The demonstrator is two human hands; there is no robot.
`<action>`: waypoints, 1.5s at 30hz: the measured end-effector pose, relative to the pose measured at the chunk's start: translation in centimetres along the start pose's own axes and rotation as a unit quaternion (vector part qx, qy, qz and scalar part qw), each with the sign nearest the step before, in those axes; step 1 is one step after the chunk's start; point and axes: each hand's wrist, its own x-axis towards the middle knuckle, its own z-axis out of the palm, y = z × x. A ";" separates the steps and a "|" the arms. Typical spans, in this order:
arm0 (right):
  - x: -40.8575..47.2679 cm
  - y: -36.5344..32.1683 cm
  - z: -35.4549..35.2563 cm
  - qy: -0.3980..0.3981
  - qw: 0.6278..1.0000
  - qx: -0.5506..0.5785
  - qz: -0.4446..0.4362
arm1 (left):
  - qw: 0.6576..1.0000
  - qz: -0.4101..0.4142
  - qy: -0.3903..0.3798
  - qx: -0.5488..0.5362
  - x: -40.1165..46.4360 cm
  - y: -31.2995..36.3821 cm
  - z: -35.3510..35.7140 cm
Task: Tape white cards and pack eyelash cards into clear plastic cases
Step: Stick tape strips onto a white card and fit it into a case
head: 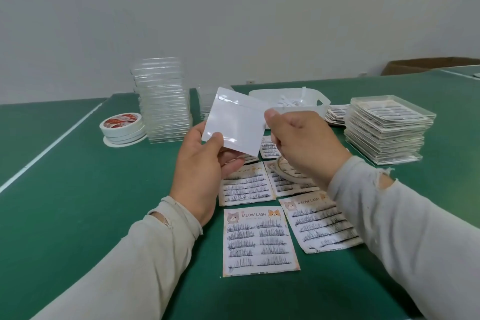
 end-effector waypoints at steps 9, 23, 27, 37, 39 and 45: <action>-0.9 1.3 4.4 0.003 0.979 0.192 0.068 | 0.999 0.008 0.005 -0.039 0.0 0.0 -0.1; 0.0 2.8 1.4 -0.049 0.994 0.099 0.003 | 0.989 0.084 0.032 0.114 0.6 -0.4 -0.9; 0.1 3.1 1.4 -0.011 0.989 0.145 0.022 | 0.989 0.069 0.014 0.130 0.5 -0.8 -0.8; 0.2 3.3 1.3 -0.017 0.983 0.179 0.025 | 0.992 0.054 0.006 0.114 0.1 -0.5 -0.5; 0.1 3.3 1.4 -0.027 0.984 0.176 0.018 | 0.991 0.056 0.020 0.121 0.1 -0.4 -0.5; 0.0 3.1 1.7 -0.038 0.976 0.213 0.031 | 0.987 0.070 -0.009 0.144 0.1 -0.5 -0.6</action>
